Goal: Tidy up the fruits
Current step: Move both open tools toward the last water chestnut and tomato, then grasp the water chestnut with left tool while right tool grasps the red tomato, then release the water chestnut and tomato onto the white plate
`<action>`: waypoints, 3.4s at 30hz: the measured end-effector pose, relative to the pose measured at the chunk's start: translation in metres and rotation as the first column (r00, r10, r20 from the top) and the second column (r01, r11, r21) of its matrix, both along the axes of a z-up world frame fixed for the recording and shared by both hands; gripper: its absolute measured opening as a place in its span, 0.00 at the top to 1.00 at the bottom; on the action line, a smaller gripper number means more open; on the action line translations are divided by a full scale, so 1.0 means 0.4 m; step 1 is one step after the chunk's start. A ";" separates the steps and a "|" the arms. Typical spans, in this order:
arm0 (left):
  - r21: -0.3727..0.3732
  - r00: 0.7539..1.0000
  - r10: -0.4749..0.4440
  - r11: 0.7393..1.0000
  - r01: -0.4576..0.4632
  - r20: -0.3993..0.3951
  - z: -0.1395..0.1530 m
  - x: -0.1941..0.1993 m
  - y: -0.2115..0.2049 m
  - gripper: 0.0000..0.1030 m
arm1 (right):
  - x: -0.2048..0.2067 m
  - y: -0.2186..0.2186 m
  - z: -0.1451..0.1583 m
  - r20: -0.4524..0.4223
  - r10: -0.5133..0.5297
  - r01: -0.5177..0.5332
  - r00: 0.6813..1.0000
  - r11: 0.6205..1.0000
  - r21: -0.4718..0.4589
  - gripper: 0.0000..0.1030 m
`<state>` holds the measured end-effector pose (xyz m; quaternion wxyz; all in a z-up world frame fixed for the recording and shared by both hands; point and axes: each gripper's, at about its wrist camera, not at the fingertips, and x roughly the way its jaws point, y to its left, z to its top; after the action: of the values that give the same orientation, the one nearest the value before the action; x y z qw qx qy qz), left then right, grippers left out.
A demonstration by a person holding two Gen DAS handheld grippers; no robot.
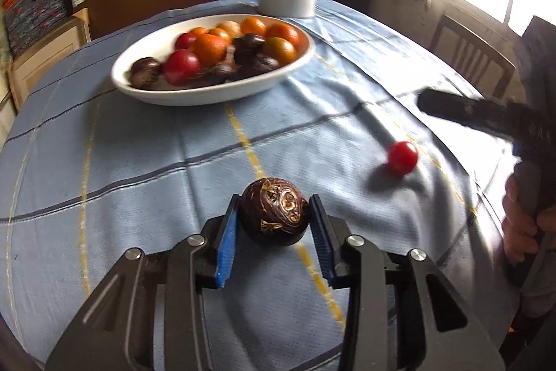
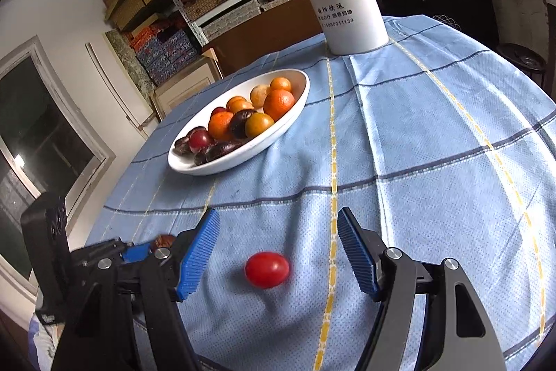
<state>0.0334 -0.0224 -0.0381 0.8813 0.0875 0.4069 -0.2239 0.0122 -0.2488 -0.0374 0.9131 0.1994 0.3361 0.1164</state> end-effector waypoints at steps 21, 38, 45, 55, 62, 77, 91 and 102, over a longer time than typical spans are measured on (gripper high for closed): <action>0.063 0.976 0.217 0.974 -0.217 0.016 -0.009 0.042 0.085 0.14 | -0.003 0.114 -0.041 -0.159 0.066 -0.106 0.985 0.960 -0.258 0.31; 0.124 0.966 0.251 0.959 -0.256 0.055 -0.006 0.034 0.079 0.05 | 0.002 0.131 -0.044 -0.175 0.057 -0.110 0.983 0.944 -0.311 0.68; 0.142 0.966 0.241 0.957 -0.253 0.097 0.005 0.019 0.067 0.05 | 0.003 0.135 -0.044 -0.175 0.056 -0.110 0.983 0.942 -0.317 0.68; 0.156 0.966 0.208 0.960 -0.231 0.151 0.020 -0.002 0.046 0.05 | 0.002 0.133 -0.046 -0.176 0.058 -0.110 0.983 0.947 -0.302 0.68; 0.120 0.981 0.148 0.979 -0.163 0.125 0.022 -0.012 0.040 0.35 | 0.004 0.123 -0.047 -0.177 0.061 -0.111 0.982 0.952 -0.286 0.68; 0.061 0.982 0.186 0.980 -0.188 0.030 0.003 0.013 0.092 0.50 | 0.004 0.116 -0.048 -0.176 0.063 -0.110 0.982 0.956 -0.271 0.68; -0.018 0.985 0.171 0.985 -0.171 0.020 0.057 0.035 0.104 0.60 | 0.004 0.110 -0.010 -0.105 0.077 -0.099 0.991 0.969 -0.225 0.69; 0.006 0.963 0.205 0.978 -0.210 0.177 0.225 0.246 0.037 0.60 | 0.253 0.181 0.175 0.055 0.071 -0.058 0.996 0.975 -0.214 0.69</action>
<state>0.1319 -0.0077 0.0521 0.9311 0.0748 0.3373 -0.1166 0.1134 -0.1763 0.0325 0.9349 0.0861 0.3243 0.1158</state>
